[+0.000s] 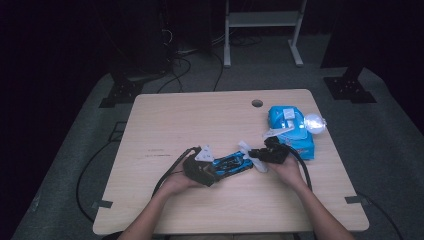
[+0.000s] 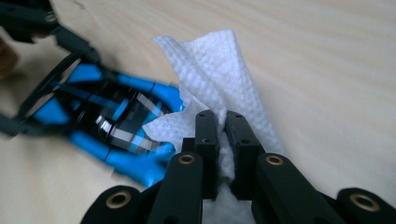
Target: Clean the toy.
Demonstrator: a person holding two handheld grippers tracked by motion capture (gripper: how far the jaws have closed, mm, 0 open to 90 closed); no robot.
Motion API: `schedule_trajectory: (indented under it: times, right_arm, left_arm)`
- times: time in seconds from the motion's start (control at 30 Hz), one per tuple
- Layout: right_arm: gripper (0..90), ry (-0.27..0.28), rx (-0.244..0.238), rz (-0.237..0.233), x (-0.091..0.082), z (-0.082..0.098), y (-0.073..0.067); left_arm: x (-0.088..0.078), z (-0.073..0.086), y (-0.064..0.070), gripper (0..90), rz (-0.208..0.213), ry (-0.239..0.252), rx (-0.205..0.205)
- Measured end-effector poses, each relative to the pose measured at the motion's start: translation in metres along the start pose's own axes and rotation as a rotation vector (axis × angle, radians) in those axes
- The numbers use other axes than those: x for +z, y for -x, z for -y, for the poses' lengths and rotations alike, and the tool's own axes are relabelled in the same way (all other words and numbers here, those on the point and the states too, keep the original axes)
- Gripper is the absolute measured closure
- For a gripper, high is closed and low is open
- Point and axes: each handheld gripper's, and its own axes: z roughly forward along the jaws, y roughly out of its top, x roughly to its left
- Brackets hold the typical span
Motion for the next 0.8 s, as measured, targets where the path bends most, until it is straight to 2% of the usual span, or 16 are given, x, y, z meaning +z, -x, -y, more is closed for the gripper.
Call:
schedule_trajectory:
  times: [0.03, 0.07, 0.1, 0.17, 0.2, 0.27, 0.33, 0.37, 0.4, 0.43, 0.47, 0.53, 0.63, 0.67, 0.7, 0.8]
  right_arm:
    - [83.5, -0.025, -0.013, 0.005, -0.006, 0.007, -0.003]
    - [83.5, -0.025, -0.013, 0.005, -0.006, 0.007, -0.003]
    - [83.5, -0.033, -0.019, -0.013, -0.009, 0.011, -0.007]
    - [83.5, -0.033, -0.027, -0.019, -0.011, 0.011, -0.009]
    - [83.5, -0.02, -0.041, -0.042, -0.011, 0.007, -0.016]
    - [83.5, -0.018, -0.047, -0.054, -0.011, 0.004, -0.02]
    - [83.5, -0.004, -0.073, -0.081, -0.004, -0.004, -0.031]
    - [83.5, -0.023, -0.099, -0.102, 0.005, -0.011, -0.041]
    - [83.5, -0.023, -0.099, -0.102, 0.005, -0.011, -0.041]
    - [83.6, -0.023, -0.123, -0.127, 0.017, -0.019, -0.054]
    - [83.6, -0.023, -0.123, -0.127, 0.017, -0.019, -0.054]
    - [83.6, -0.023, -0.135, -0.154, 0.027, -0.024, -0.065]
    - [83.6, -0.044, -0.163, -0.214, 0.05, -0.032, -0.089]
    - [83.6, -0.044, -0.163, -0.214, 0.05, -0.032, -0.089]
    - [84.0, -0.053, -0.176, -0.231, 0.058, -0.036, -0.095]
    - [84.0, -0.045, -0.171, -0.234, 0.057, -0.039, -0.092]
  left_arm:
    - [0.0, 0.0, 0.0, 24.0, -0.001, 0.001, -0.001]
    - [0.0, 0.0, 0.0, 24.0, -0.001, 0.001, -0.001]
    - [0.0, 0.0, 0.0, 24.0, -0.001, 0.001, -0.001]
    - [0.0, 0.0, 0.0, 24.0, -0.001, 0.002, -0.001]
    - [0.001, 0.0, 0.0, 24.0, -0.002, 0.003, 0.002]
    - [0.001, -0.001, 0.0, 24.0, -0.003, 0.004, 0.0]
    - [0.002, -0.001, 0.001, 24.0, -0.004, 0.008, 0.0]
    - [0.002, -0.001, 0.0, 24.0, -0.004, 0.007, 0.002]
    - [0.002, -0.001, 0.0, 24.0, -0.003, 0.007, 0.005]
    - [0.002, -0.001, 0.001, 24.0, -0.005, 0.007, 0.005]
    - [0.002, -0.001, 0.001, 24.0, -0.005, 0.007, 0.005]
    - [0.003, -0.001, 0.001, 24.0, -0.007, 0.011, -0.002]
    - [0.002, -0.001, 0.001, 24.0, -0.007, 0.011, -0.001]
    - [0.002, -0.001, 0.001, 24.0, -0.007, 0.011, -0.001]
    - [0.002, -0.001, 0.001, 24.0, -0.006, 0.008, -0.003]
    - [0.001, -0.001, 0.001, 24.0, -0.006, 0.004, 0.0]
